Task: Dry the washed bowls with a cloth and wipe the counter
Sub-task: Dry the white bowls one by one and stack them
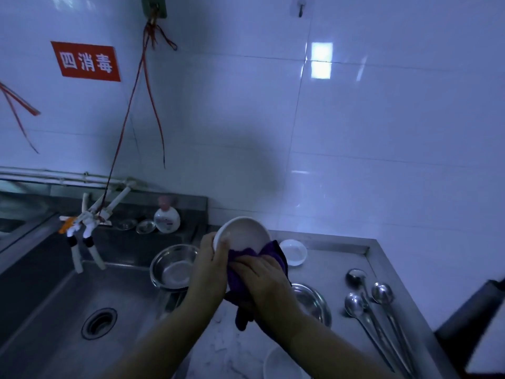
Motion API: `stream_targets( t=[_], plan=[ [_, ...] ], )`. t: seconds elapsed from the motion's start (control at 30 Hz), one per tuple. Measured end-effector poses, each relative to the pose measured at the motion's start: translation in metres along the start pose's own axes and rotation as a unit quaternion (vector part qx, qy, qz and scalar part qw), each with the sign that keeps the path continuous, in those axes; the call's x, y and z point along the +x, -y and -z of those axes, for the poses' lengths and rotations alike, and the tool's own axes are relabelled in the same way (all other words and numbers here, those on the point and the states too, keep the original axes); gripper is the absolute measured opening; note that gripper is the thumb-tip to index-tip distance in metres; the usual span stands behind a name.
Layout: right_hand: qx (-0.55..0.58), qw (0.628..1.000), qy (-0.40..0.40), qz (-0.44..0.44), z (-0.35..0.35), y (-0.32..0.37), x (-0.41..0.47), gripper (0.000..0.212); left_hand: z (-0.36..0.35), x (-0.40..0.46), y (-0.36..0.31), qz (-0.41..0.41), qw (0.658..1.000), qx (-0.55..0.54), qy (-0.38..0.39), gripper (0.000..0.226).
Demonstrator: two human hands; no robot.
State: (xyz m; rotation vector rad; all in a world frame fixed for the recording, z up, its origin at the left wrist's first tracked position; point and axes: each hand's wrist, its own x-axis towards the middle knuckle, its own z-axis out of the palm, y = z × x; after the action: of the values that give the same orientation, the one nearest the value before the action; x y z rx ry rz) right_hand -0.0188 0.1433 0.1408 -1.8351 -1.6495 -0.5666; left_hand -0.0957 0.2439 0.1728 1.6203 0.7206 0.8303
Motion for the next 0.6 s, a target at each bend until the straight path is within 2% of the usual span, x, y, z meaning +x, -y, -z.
stream_targets(
  t=[0.1, 0.2, 0.23, 0.33, 0.43, 0.5, 0.6],
  plan=[
    [0.013, 0.999, -0.049, -0.011, -0.003, 0.012, 0.002, 0.046, -0.002, 0.005, -0.009, -0.002, 0.999, -0.046, 0.023, 0.014],
    [-0.037, 0.997, -0.035, 0.054, 0.0, -0.001, -0.002, 0.062, 0.003, 0.01, -0.015, -0.015, 0.996, -0.062, 0.064, 0.019],
    [-0.065, 0.993, -0.028, 0.095, 0.005, -0.01, -0.003, 0.059, 0.006, 0.011, -0.016, -0.024, 0.995, -0.057, 0.076, 0.02],
    [-0.128, 0.965, -0.029, 0.226, 0.024, -0.041, 0.0, 0.022, 0.016, 0.016, -0.018, -0.043, 0.991, -0.002, 0.125, 0.024],
    [-0.169, 0.935, -0.025, 0.311, 0.038, -0.062, 0.008, 0.012, 0.02, 0.024, -0.026, -0.028, 0.982, 0.028, 0.182, 0.026],
    [-0.18, 0.937, -0.047, 0.296, 0.037, -0.061, 0.013, 0.012, 0.02, 0.027, -0.031, -0.031, 0.984, 0.013, 0.175, 0.022],
    [-0.196, 0.956, -0.066, 0.209, 0.023, -0.042, 0.009, 0.011, 0.015, 0.028, -0.032, -0.055, 0.991, 0.014, 0.122, 0.022]
  ],
)
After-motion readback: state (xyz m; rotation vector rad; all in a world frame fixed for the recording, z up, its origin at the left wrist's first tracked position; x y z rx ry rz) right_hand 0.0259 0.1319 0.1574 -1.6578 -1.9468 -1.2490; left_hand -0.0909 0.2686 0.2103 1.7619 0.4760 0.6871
